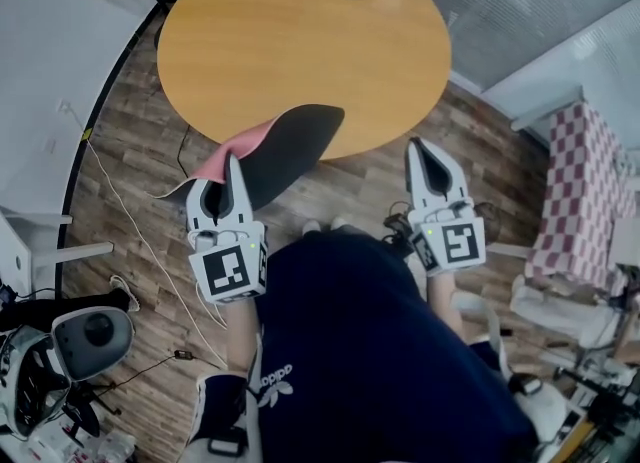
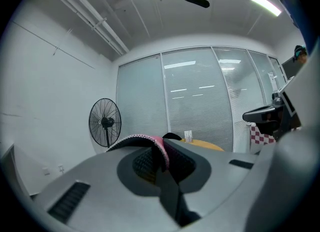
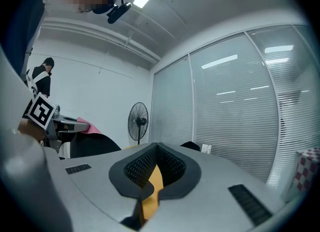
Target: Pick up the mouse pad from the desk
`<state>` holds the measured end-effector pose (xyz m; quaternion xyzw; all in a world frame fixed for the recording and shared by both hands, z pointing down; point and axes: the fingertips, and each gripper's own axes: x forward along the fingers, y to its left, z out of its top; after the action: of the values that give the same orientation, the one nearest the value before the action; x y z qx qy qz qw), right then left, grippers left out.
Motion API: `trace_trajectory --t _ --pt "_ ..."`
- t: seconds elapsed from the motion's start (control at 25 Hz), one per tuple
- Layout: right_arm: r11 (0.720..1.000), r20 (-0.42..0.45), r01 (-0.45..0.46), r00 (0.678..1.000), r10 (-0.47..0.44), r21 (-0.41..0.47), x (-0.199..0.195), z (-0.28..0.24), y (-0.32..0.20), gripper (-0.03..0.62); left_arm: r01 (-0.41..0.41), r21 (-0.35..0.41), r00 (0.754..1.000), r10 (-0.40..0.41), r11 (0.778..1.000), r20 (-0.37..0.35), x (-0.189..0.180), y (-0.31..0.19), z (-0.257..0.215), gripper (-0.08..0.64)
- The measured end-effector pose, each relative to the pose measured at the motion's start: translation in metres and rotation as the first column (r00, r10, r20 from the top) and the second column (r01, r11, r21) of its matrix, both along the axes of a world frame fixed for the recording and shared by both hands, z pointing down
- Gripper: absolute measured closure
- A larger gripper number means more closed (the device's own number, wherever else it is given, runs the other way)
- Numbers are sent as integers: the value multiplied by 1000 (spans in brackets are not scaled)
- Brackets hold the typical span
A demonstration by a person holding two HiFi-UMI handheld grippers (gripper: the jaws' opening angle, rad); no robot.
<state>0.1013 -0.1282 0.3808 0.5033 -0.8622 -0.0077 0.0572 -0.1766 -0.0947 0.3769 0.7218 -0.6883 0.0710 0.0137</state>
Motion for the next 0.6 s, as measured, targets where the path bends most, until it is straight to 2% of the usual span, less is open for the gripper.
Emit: trace_trajectory --t 0.6 --pt "1000 -8 -9 1000 9 13 -2 -4 3 589 -42 -13 999 42 999 4 -1 3 7 540"
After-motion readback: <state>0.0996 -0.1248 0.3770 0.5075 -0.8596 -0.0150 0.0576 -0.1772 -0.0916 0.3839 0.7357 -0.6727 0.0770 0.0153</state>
